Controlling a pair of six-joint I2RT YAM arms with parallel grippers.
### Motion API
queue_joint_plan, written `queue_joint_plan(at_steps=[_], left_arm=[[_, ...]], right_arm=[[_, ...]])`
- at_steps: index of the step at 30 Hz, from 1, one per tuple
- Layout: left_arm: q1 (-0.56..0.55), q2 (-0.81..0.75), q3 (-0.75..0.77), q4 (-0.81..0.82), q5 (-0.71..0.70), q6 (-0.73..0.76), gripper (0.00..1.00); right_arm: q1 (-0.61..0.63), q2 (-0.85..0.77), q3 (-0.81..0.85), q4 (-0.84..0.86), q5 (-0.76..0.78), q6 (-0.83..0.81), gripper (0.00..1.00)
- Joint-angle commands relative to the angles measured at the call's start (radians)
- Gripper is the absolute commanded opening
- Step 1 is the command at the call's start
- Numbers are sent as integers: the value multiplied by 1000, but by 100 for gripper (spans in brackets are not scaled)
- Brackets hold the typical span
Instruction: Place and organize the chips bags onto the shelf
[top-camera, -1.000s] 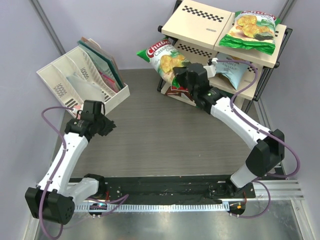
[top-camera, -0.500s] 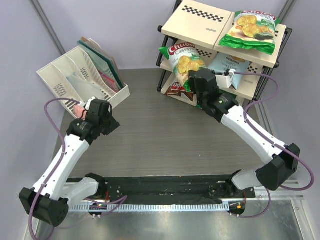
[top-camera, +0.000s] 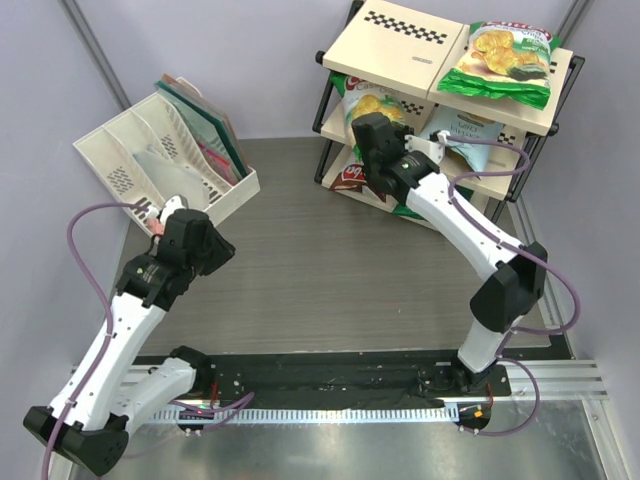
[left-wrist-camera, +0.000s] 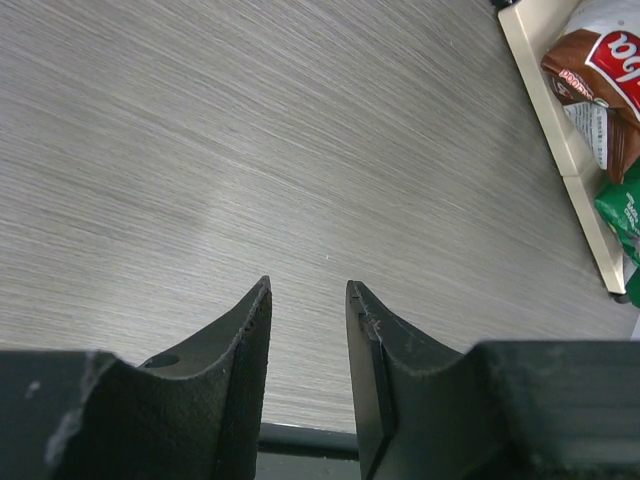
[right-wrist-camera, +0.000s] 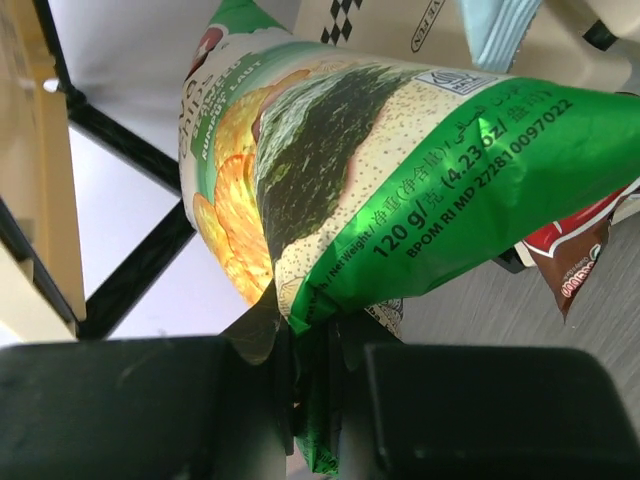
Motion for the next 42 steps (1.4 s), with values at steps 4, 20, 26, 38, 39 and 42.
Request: queue_joint_plan(at_steps=[4, 20, 26, 38, 39, 42], left_arm=[[-41, -21, -4, 19, -33, 18, 37], [-119, -55, -9, 39, -65, 31, 37], [-125, -67, 20, 9, -92, 51, 37], [-125, -86, 5, 7, -102, 55, 38], [-125, -84, 3, 5, -102, 55, 38], [-125, -76, -1, 13, -97, 57, 37]], right_arm=[[-2, 165, 288, -313, 159, 303, 1], [34, 345, 619, -789, 288, 770, 1], [31, 438, 693, -771, 275, 834, 1], [32, 475, 652, -499, 217, 709, 49], [34, 465, 633, -482, 211, 686, 52], [34, 379, 496, -381, 176, 652, 61]])
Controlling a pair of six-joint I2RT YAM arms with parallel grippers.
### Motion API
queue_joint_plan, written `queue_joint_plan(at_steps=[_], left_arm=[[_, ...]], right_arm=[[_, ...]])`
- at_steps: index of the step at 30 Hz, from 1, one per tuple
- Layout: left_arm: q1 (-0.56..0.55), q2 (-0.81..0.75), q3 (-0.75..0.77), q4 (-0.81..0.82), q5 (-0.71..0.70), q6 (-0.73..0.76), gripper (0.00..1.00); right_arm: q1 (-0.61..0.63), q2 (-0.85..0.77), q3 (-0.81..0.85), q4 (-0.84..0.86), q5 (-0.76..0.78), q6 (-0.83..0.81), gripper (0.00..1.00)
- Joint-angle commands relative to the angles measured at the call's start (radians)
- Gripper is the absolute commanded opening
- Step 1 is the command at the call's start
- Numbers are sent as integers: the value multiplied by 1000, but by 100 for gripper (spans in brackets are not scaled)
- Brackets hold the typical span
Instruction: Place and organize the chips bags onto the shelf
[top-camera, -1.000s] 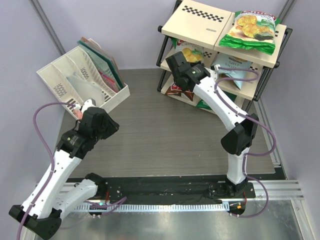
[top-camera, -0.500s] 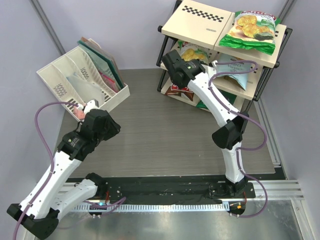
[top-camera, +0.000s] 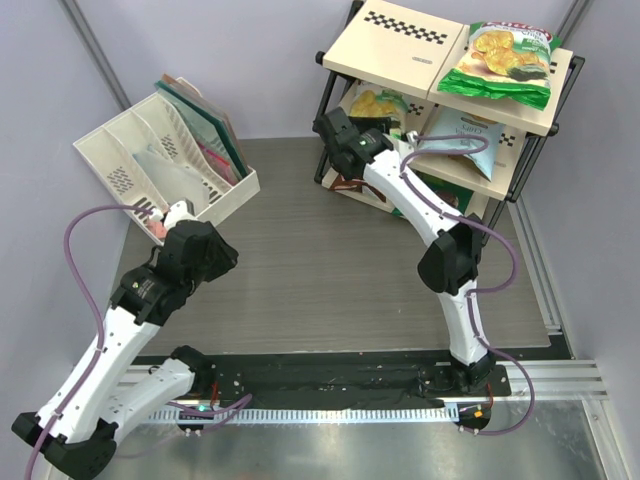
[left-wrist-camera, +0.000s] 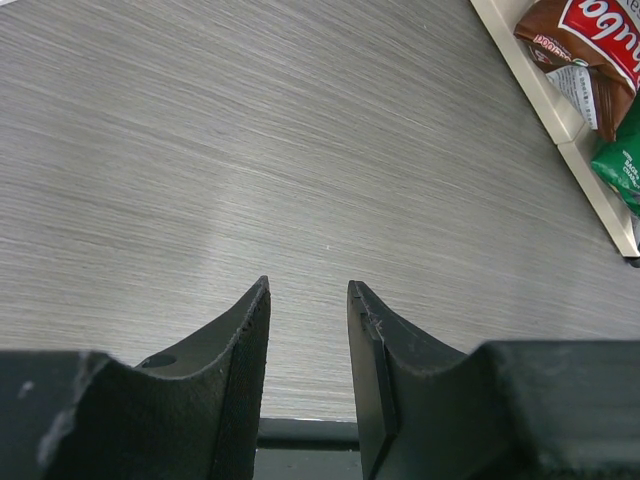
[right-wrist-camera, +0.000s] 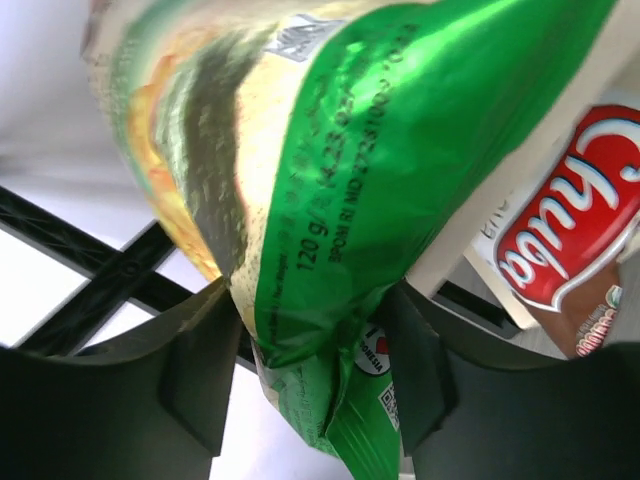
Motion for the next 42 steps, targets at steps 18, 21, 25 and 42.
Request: queue_joint_plan(at_steps=[18, 21, 25, 42], left_arm=[[-13, 35, -5, 20, -9, -1, 38], [-13, 52, 6, 20, -13, -2, 38], [-13, 78, 24, 20, -26, -1, 38], [33, 398, 139, 106, 238, 25, 55]], right_arm=[[-14, -408, -612, 697, -299, -76, 70], [-21, -477, -704, 755, -415, -185, 71], [-18, -617, -946, 881, -623, -251, 72], [-52, -809, -1019, 373, -1064, -1200, 71]])
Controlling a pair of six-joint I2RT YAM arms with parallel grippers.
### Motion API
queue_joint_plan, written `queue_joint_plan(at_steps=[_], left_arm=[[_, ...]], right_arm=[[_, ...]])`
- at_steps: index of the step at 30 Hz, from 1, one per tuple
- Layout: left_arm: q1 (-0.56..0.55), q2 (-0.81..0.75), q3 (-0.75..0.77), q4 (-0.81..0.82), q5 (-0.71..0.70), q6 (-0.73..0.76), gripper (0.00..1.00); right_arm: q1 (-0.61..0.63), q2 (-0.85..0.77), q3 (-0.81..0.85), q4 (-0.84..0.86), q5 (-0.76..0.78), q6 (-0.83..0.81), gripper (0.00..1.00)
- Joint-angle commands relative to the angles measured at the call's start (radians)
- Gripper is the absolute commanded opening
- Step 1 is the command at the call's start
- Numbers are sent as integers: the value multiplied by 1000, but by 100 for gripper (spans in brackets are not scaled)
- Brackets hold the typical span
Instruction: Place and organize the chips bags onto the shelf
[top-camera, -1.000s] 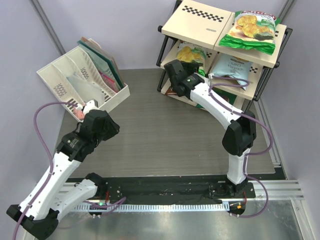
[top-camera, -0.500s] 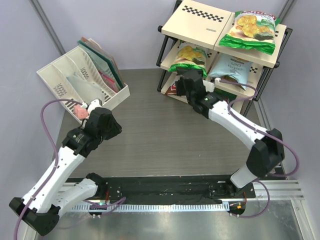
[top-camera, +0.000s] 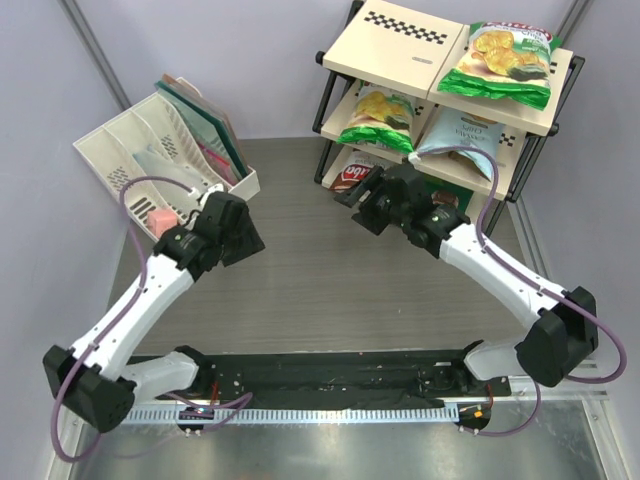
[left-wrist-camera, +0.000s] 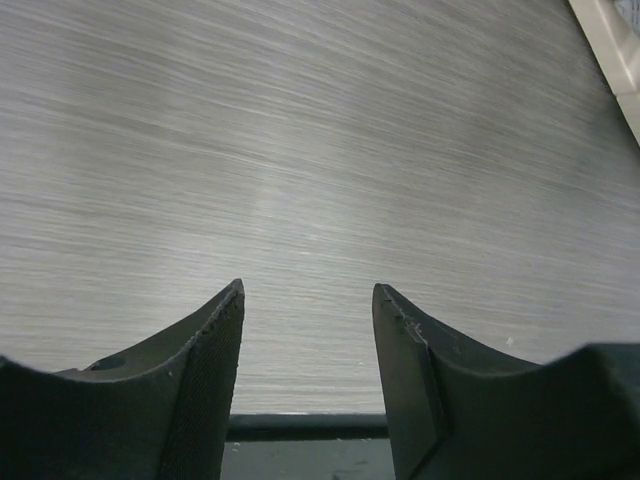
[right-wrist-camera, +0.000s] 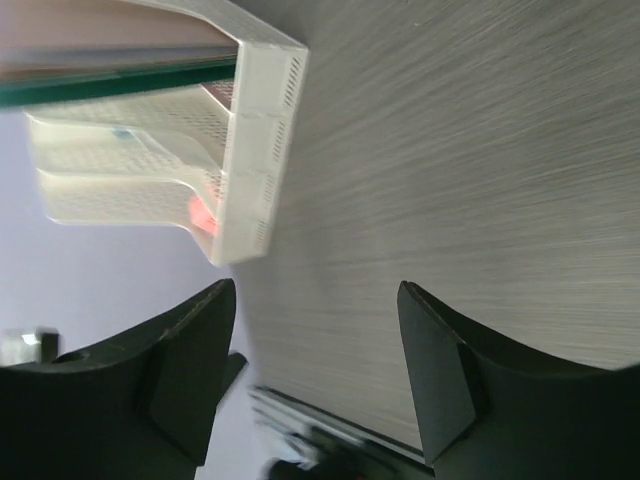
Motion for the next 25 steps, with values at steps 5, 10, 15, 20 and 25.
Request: queue_joint_plan(at_steps=[5, 10, 15, 20, 25], left_arm=[[82, 289, 134, -5, 339, -16, 56], [136, 326, 95, 33, 411, -56, 55], [167, 347, 117, 43, 405, -58, 57], [168, 396, 177, 20, 406, -35, 55], [145, 334, 172, 158, 454, 17, 58]], right_arm=[[-11, -82, 123, -419, 199, -688, 74], [-22, -319, -102, -310, 394, -709, 81], [-23, -574, -303, -205, 431, -731, 81], [-25, -646, -398, -176, 486, -676, 81], [-25, -570, -440, -52, 463, -652, 82]])
